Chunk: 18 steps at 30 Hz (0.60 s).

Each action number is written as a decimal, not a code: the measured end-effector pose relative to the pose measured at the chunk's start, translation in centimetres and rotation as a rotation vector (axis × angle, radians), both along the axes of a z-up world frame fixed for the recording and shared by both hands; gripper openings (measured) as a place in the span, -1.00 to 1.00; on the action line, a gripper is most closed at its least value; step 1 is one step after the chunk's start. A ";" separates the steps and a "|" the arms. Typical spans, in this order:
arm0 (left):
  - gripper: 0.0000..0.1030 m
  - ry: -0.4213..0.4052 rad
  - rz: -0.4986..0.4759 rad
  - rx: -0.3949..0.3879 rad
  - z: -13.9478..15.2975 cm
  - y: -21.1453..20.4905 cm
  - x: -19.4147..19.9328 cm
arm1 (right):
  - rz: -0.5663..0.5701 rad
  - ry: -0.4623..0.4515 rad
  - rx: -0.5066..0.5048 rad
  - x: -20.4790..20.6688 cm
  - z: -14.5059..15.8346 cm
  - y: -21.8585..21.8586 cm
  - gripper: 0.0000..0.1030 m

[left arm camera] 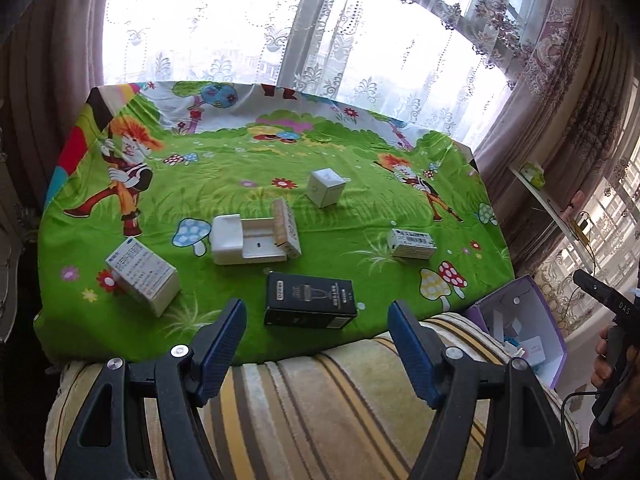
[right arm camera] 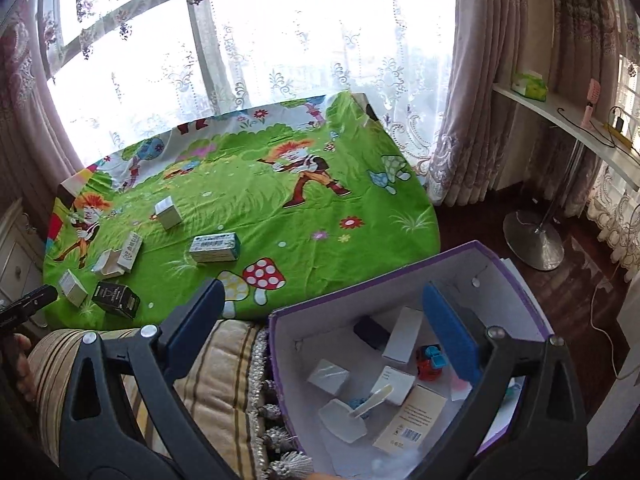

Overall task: Organize rigid objects
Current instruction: 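Move both open tools back over the cushion, then grasp a white medicine box with the left tool while the right tool grasps the black DORMI box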

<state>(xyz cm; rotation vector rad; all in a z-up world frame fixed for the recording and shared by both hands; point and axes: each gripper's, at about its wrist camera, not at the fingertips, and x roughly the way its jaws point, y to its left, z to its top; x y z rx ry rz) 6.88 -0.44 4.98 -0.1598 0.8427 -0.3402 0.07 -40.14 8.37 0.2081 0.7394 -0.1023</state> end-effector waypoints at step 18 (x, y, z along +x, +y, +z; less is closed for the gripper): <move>0.62 0.033 0.029 0.215 -1.9 8.8 2.8 | 0.351 0.094 0.022 4.7 -0.6 16.2 0.94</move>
